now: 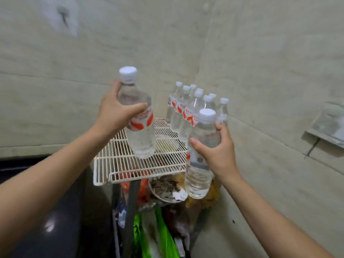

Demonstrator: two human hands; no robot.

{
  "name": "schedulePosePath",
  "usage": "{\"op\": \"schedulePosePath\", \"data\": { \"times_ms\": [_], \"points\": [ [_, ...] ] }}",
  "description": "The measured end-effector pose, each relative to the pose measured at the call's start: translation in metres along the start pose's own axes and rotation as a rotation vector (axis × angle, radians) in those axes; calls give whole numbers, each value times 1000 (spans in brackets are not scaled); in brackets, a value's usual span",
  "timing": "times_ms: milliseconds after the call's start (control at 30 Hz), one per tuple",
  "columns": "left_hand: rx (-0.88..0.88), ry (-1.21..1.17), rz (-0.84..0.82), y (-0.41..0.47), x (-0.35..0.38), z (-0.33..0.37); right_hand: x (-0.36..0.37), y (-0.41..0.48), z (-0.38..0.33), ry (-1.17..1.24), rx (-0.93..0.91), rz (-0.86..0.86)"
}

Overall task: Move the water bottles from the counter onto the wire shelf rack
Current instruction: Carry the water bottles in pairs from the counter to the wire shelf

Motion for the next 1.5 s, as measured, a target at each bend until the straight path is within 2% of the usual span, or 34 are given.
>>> {"op": "schedulePosePath", "data": {
  "times_ms": [100, 233, 400, 533, 667, 800, 933, 1033, 1133, 1267, 1500],
  "points": [
    [-81, 101, -6, 23, -4, -27, 19, 46, 8, 56, 36, 27],
    [-140, 146, 27, 64, -11, -66, 69, 104, 34, 94, 182, -6],
    [-154, 159, -13, 132, -13, -118, 144, 172, 50, 55, 202, -38],
    [-190, 209, -29, 180, -13, -163, 197, 227, 82, 201, 343, -58],
    [-196, 238, -63, 221, -7, -195, 228, 274, 109, 284, 403, -14],
    [-230, 214, -89, 254, 3, -217, 252, 316, 118, 276, 376, 28],
    [-232, 196, -71, 276, 19, -242, 279, 337, 126, 165, 318, 13],
    [-216, 206, -111, 281, 37, -256, 286, 343, 138, 130, 281, 5],
    [-196, 240, -81, 280, 49, -263, 287, 348, 146, 147, 258, -75],
    [-197, 285, -88, 282, 59, -265, 280, 342, 151, 149, 225, 8],
    [-242, 165, -46, 275, 38, -266, 285, 337, 138, 110, 200, -60]
  ]
}}
Point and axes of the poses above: each hand's wrist, its own y-axis towards the middle knuckle, its own x-axis out of the palm, z = x × y, the point moved 7 cm from there along y, towards the middle knuckle, and after that the axes turned 7 degrees about -y, right-handed, at the moved point
